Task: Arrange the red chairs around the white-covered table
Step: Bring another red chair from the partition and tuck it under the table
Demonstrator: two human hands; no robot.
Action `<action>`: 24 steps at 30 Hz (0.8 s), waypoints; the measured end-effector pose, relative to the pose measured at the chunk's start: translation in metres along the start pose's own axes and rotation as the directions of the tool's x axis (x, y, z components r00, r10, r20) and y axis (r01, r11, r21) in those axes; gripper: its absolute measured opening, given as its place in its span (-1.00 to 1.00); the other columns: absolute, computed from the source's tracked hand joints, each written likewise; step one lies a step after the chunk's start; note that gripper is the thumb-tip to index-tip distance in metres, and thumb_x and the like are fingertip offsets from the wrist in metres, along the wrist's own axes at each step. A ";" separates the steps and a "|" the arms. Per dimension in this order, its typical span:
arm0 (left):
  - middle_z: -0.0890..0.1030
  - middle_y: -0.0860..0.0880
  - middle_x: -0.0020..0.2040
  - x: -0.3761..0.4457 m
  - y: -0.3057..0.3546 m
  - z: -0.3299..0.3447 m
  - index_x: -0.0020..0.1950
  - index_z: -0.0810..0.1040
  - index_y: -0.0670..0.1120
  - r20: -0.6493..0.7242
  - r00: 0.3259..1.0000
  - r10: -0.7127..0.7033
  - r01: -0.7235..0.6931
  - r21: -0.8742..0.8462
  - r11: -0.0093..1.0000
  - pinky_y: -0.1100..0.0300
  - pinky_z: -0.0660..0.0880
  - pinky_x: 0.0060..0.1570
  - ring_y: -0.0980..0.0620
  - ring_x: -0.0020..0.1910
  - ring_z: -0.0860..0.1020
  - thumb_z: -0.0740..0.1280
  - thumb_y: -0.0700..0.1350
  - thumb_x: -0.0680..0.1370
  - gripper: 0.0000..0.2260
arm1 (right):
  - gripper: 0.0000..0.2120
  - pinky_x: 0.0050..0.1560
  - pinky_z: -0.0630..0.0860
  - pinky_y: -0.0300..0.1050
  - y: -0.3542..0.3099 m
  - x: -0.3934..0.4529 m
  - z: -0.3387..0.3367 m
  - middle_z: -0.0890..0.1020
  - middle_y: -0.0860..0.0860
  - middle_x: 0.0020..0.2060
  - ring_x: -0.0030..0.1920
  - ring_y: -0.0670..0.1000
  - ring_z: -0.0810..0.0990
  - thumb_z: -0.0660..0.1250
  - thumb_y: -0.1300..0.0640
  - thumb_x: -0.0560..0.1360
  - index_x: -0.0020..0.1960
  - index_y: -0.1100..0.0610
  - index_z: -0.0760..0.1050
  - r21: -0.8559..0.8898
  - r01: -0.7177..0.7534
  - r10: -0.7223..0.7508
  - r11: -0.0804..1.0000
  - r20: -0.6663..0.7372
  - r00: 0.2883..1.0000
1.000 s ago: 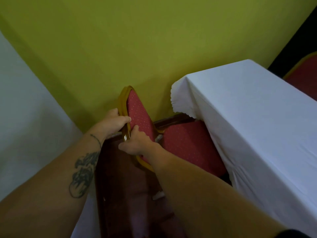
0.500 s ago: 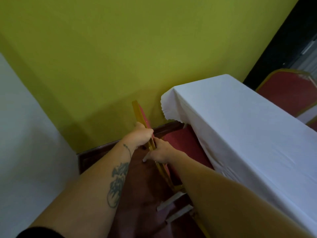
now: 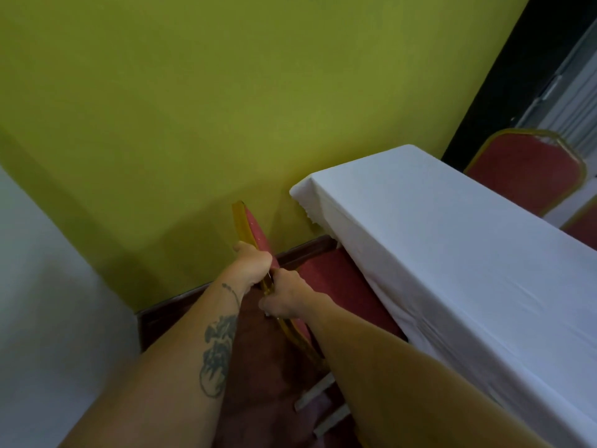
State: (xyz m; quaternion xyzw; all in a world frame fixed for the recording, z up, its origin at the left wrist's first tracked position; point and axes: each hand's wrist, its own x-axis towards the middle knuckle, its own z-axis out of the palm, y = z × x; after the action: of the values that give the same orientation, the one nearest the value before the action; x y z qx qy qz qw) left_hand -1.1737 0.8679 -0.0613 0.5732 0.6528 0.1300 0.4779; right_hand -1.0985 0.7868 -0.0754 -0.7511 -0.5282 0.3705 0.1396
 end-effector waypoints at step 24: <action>0.52 -0.08 -0.06 -0.082 -0.041 0.017 0.15 0.38 -0.18 0.080 0.994 0.070 -0.054 -0.196 0.979 -0.01 0.58 -0.10 -0.10 -0.07 0.57 0.21 -0.11 0.68 -0.86 | -0.81 -0.12 0.55 -0.05 0.082 -0.139 0.004 0.56 0.04 -0.03 -0.07 0.07 0.60 0.36 -0.01 0.40 -0.04 0.00 0.44 -0.248 -0.109 0.157 0.963 0.184 0.970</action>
State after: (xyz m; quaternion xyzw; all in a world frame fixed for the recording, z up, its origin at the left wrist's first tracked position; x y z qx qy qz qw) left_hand -1.1956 0.7771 -0.0609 0.5493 0.5975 0.1826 0.5549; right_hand -1.0675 0.6285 -0.0708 -0.7549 -0.5280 0.3878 -0.0303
